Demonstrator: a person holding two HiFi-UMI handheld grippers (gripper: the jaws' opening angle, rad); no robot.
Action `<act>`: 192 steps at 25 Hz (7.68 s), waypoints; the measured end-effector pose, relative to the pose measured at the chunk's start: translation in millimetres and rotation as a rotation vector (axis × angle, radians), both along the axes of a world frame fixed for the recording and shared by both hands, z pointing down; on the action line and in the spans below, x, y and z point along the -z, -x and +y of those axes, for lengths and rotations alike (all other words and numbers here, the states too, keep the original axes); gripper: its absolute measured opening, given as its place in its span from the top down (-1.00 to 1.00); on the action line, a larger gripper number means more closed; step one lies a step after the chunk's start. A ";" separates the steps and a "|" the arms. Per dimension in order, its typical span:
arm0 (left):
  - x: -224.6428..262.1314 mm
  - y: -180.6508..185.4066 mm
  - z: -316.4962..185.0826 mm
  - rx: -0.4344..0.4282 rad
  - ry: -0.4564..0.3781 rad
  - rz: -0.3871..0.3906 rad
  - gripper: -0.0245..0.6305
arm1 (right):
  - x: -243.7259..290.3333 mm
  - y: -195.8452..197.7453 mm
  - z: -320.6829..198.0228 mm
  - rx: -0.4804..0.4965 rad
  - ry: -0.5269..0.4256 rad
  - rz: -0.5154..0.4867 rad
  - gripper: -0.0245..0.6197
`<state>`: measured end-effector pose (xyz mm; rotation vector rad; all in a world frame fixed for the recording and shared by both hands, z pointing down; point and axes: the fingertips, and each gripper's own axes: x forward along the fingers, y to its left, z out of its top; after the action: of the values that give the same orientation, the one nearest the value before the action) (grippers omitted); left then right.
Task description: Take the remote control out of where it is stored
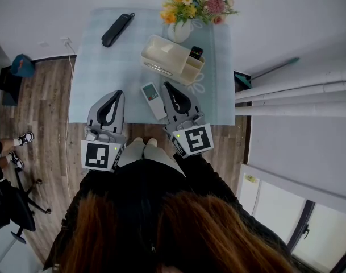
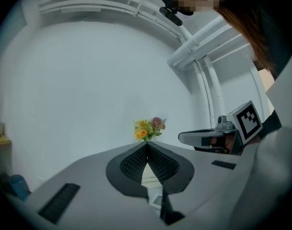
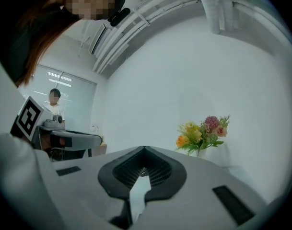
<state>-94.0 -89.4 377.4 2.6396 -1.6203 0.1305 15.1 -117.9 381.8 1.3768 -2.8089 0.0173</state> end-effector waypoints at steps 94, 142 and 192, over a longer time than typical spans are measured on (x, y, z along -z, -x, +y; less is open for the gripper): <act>-3.8 -9.0 -6.3 -0.035 0.014 -0.025 0.91 | -147.1 -143.8 -195.1 -0.702 0.383 0.231 0.22; 2.4 1.4 -4.8 -0.020 -0.022 0.008 0.91 | 28.5 -74.3 -58.2 -0.300 0.003 0.088 0.27; 1.6 -15.4 3.9 -0.051 -0.013 -0.012 0.91 | -165.6 -142.8 12.0 -0.267 0.481 0.288 0.27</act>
<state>-78.7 -85.6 375.8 2.6962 -1.5635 0.1377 157.9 -105.9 547.4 1.4703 -2.1791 0.4285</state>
